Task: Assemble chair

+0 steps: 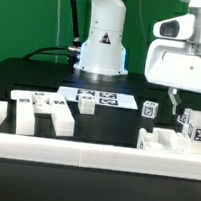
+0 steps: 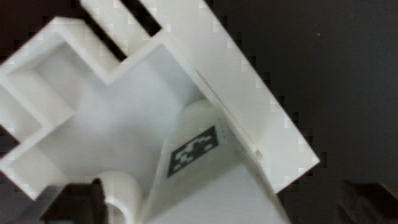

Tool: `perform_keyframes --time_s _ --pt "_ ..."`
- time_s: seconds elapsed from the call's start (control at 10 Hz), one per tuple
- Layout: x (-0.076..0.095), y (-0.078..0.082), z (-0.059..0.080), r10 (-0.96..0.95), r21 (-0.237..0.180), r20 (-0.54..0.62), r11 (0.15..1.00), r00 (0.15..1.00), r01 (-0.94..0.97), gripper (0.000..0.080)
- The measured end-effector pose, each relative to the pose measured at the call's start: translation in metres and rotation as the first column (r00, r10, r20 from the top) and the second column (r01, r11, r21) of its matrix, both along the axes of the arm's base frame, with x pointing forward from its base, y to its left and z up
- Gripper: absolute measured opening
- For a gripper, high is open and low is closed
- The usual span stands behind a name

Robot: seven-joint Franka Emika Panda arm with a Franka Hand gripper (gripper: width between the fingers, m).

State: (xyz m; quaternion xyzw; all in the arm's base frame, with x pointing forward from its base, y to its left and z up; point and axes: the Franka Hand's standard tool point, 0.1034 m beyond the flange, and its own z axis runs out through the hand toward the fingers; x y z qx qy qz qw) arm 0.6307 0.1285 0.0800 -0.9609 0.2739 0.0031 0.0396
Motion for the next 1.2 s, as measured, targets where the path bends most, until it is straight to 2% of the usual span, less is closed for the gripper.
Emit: perform_keyframes --time_s 0.4,0.6,0.7,0.8,0.9,1.0,1.2 --pt "0.0009 -0.0026 -0.0012 0.325 -0.023 0.033 0.946 0.945 -0.325 0.0649" --pt "0.0011 -0.0041 -0.0013 0.429 -0.031 0.038 0.903 0.902 -0.428 0.064" --pt "0.0011 -0.004 -0.0014 0.412 -0.029 0.037 0.911 0.91 -0.411 0.064" --pt "0.0011 -0.0041 -0.0015 0.412 -0.029 0.037 0.911 0.91 -0.411 0.046" --pt "0.0011 -0.0041 -0.0015 0.404 -0.029 0.037 0.915 0.914 -0.403 0.046" --pt "0.001 -0.0041 -0.0015 0.389 -0.028 0.036 0.921 0.921 -0.388 0.0287" --pt "0.001 -0.0041 -0.0015 0.355 -0.026 0.034 0.935 0.934 -0.355 0.0288"
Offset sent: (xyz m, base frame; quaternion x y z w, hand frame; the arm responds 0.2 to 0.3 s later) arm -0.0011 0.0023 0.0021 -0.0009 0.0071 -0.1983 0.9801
